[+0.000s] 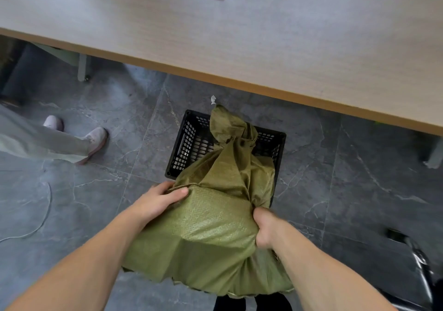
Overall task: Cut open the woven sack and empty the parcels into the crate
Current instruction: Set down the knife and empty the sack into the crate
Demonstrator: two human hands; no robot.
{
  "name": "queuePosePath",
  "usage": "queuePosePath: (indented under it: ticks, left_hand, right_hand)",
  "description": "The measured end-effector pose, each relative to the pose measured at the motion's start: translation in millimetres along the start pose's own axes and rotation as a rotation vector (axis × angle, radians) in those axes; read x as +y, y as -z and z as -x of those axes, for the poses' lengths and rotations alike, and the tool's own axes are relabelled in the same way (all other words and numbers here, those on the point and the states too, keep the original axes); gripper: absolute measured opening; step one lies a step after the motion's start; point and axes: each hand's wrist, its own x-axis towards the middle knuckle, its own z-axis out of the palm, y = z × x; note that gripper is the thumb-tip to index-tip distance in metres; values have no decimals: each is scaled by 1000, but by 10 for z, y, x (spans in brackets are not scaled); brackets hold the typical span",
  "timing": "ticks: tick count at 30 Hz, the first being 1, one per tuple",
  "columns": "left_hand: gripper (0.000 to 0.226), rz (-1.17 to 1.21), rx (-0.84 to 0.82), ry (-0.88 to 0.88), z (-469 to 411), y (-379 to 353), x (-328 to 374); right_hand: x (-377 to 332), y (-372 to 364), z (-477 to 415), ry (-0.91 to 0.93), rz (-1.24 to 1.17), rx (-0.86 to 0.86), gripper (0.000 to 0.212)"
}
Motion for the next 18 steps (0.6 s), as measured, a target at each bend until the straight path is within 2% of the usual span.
queuePosePath:
  ticks: [3,5,7,10,13,15,18]
  left_hand:
    - [124,-78,-240,71,116,116,-107]
    - [143,-90,-304,115,210,148,-195]
    - [146,-47,-282,133,328,161,-299]
    - [150,47,-166,114,425,223,-484]
    - [138,138,-105,176,420,250,-604]
    - [119,201,-136,203,440,207,-636]
    - [109,210,-239,212,458,159,-601]
  right_hand:
    - [124,0,31,-46,-55,-87,54]
    - [218,-13,68,-53,-91,-115,53]
    - [287,-22,112,-59,-164,-134,52]
    - [276,6,155,-27,-279,-163,52]
    - [164,54,122,42,-333,-148,48]
    - [117,30,122,73,-345,-151,47]
    - [78,-34,85,140,-370,-116,44]
